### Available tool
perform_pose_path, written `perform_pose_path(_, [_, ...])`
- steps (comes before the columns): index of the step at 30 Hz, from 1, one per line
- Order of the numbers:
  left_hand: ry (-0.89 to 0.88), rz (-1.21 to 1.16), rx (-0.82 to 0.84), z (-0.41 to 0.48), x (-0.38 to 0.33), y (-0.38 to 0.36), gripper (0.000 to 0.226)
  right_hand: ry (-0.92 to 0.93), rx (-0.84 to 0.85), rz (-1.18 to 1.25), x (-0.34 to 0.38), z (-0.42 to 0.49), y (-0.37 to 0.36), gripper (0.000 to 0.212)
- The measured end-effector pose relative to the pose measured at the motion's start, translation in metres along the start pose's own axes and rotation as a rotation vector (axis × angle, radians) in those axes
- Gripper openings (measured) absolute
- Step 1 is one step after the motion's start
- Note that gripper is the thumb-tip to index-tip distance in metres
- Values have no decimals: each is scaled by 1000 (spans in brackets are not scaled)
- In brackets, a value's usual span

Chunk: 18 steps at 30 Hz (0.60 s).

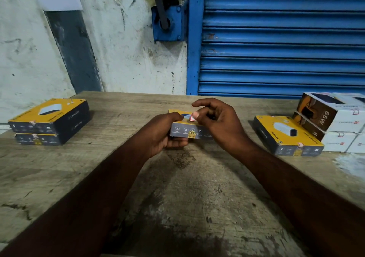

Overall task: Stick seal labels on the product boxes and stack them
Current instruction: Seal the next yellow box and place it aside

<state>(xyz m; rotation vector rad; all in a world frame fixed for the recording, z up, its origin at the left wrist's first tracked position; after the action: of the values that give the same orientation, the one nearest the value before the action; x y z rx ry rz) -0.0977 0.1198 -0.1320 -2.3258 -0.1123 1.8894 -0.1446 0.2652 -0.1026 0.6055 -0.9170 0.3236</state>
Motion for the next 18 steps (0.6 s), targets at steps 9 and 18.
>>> perform_pose_path(9, [-54, -10, -26, 3, -3, 6, 29, -22, 16, -21, -3, 2, 4, 21])
perform_pose_path(18, [-61, -7, -29, 3, -4, 10, 30, -76, 56, -123, -3, 2, 4, 20])
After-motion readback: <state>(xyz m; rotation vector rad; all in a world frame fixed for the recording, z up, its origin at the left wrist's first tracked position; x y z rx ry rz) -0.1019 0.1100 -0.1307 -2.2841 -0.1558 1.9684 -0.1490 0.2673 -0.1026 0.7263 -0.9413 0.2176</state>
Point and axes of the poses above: each hand's wrist, its own z-axis towards the middle knuckle, its own y-axis out of the back of the hand, x = y × z, the point moved 6 cm from there along z, towards the middle knuckle, and after that the axes turned 15 degrees about x, right-handed, at the moved point
